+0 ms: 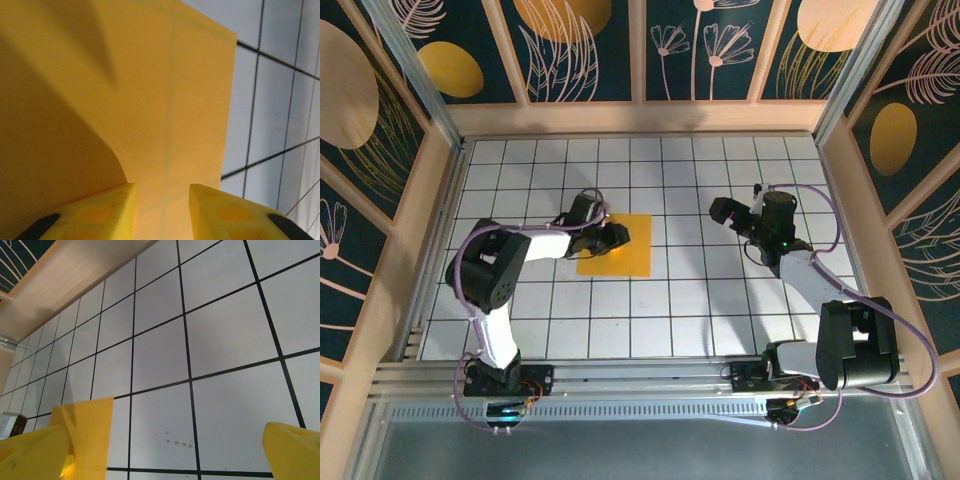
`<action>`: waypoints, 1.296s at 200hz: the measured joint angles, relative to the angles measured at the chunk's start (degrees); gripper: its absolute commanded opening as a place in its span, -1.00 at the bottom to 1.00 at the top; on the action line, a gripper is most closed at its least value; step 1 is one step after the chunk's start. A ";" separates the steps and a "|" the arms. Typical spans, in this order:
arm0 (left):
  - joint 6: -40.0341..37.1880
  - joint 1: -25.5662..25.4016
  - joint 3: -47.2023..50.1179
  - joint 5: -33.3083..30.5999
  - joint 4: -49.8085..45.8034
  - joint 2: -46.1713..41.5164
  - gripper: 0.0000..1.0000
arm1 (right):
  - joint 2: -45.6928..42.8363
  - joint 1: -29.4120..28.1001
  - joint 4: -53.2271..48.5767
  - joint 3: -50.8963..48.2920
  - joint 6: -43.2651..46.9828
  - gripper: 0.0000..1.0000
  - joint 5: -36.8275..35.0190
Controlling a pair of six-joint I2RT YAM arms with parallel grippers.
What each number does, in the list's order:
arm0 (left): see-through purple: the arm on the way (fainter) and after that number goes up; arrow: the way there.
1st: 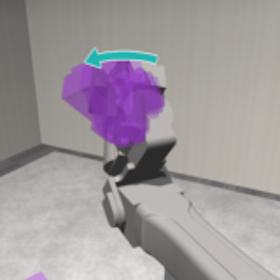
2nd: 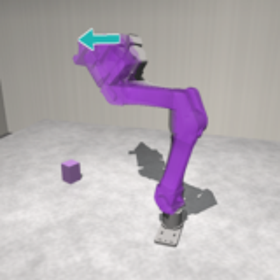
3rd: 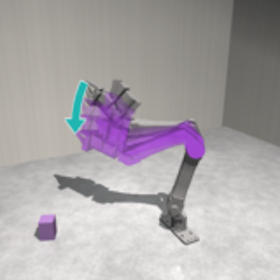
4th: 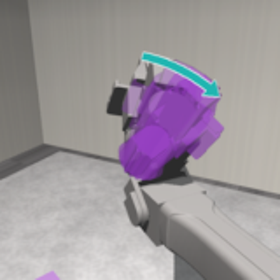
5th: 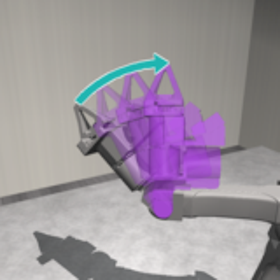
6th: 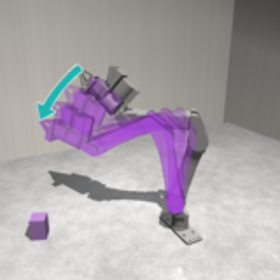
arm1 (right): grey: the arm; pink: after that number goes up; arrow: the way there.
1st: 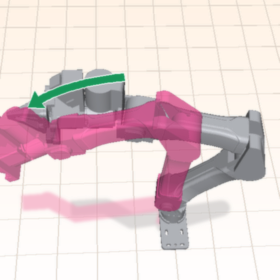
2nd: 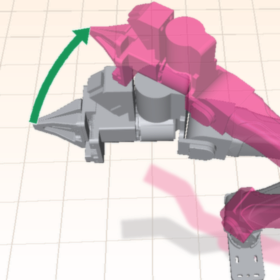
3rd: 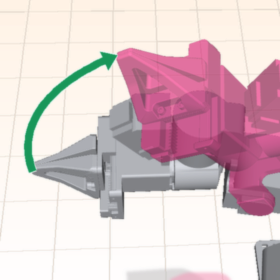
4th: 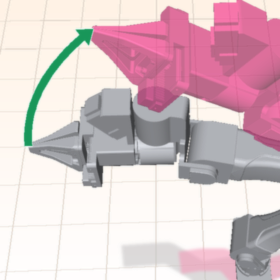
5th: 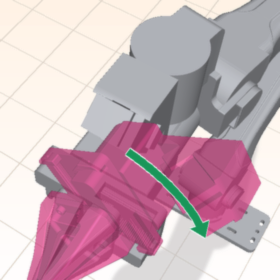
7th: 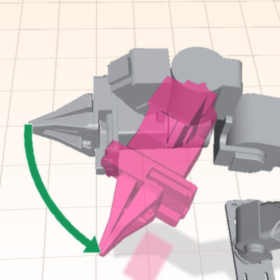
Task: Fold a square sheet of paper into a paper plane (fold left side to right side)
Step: Move the square sheet of paper to the center of the table.
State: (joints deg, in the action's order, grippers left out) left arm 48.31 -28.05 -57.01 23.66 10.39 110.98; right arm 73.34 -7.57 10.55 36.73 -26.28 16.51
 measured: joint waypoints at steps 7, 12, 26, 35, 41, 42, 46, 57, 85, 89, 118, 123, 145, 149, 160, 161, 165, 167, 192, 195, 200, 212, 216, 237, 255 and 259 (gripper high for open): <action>0.44 -0.48 -1.86 -0.09 0.37 1.53 -0.37 | 0.00 0.00 0.00 0.00 0.00 0.99 0.00; 0.72 -0.74 -2.95 -0.13 0.59 2.43 -0.38 | 0.00 0.00 0.00 0.00 0.00 0.98 0.00; 1.44 -1.40 -5.77 -0.13 1.22 4.70 -0.38 | 0.00 0.00 -0.02 0.00 0.02 0.99 0.00; 1.68 -1.77 -7.37 -0.17 1.31 5.84 -0.38 | 0.00 0.00 -0.02 0.00 0.02 0.99 0.00; 1.77 -1.99 -8.48 -0.20 1.33 6.64 -0.38 | 0.00 0.00 -0.02 0.00 0.02 0.99 0.00; 1.77 -2.01 -8.61 -0.20 1.36 6.75 -0.38 | 0.00 0.00 -0.02 0.00 0.02 0.98 0.00; 1.79 -2.16 -9.29 -0.15 1.36 7.23 -0.38 | 0.00 -0.02 -0.02 0.00 0.02 0.99 0.00; 1.90 -2.54 -10.86 -0.28 1.38 8.33 -0.36 | 0.02 -0.04 -0.04 0.00 0.04 0.98 -0.02; 2.05 -2.93 -11.67 -0.37 1.44 8.74 -0.23 | 0.63 -0.04 -0.39 0.61 0.39 0.98 -0.15; 2.08 -2.93 -11.69 -0.31 1.51 8.68 -0.21 | 0.79 -0.04 -0.50 0.83 0.42 0.98 -0.15; 2.01 -2.93 -11.63 -0.46 0.44 7.41 -0.05 | 2.75 -0.42 -2.56 4.04 1.09 0.94 -0.28; 1.90 -2.93 -11.56 -0.57 -0.07 6.93 -0.02 | 3.21 -0.63 -3.10 4.85 1.27 0.94 -0.39; 1.09 -2.93 -10.36 -2.67 -2.03 2.16 0.05 | 6.14 -2.71 -5.42 8.90 2.89 0.94 -1.09; 1.03 -2.93 -9.97 -3.19 -2.25 0.98 0.05 | 6.84 -3.19 -6.10 9.90 3.15 0.94 -1.29; 0.59 -2.62 -8.63 -4.31 -2.73 -2.69 0.04 | 8.96 -4.70 -7.26 12.20 3.93 0.94 -1.79; 0.57 -2.60 -8.52 -4.44 -2.73 -2.95 0.04 | 9.07 -4.79 -7.41 12.35 3.96 0.94 -1.86; 0.35 -2.47 -7.82 -4.81 -2.73 -4.39 0.02 | 9.90 -5.35 -7.87 13.25 4.17 0.95 -2.08; 0.28 -2.40 -7.54 -4.90 -2.67 -4.90 0.01 | 10.40 -5.68 -8.15 13.79 4.44 0.96 -2.23; -0.39 -0.24 -1.42 -6.21 -2.47 -11.67 -0.23 | 17.18 -9.81 -11.45 20.46 6.14 0.99 -4.76; -0.79 0.09 -0.72 -6.19 -2.40 -12.02 -0.26 | 18.01 -10.29 -11.85 21.38 6.32 0.99 -5.11; -0.59 0.85 0.68 -6.27 -2.38 -12.57 -0.30 | 19.56 -11.15 -12.31 22.73 6.56 0.99 -5.55; -0.83 2.60 4.00 -6.38 -2.47 -12.85 -0.38 | 23.26 -13.11 -13.51 26.12 7.23 0.99 -6.84; -1.11 3.13 4.90 -6.34 -2.64 -12.74 -0.41 | 24.59 -13.84 -14.12 27.45 7.61 0.99 -7.50; -1.81 4.83 7.78 -6.19 -4.33 -12.28 -0.55 | 31.61 -17.14 -17.09 34.18 9.20 0.98 -10.16; -2.58 4.81 7.85 -5.35 -4.04 -11.54 -0.64 | 36.98 -19.56 -19.04 39.19 10.60 0.99 -12.55; -2.62 4.81 7.82 -5.03 -3.89 -11.28 -0.64 | 38.05 -20.00 -19.32 40.11 10.86 0.99 -12.92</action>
State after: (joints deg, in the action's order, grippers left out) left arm 45.69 -23.24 -49.19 18.63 6.50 99.70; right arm 111.39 -27.57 -8.78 76.84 -15.42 3.60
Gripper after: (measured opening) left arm 0.196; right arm 0.992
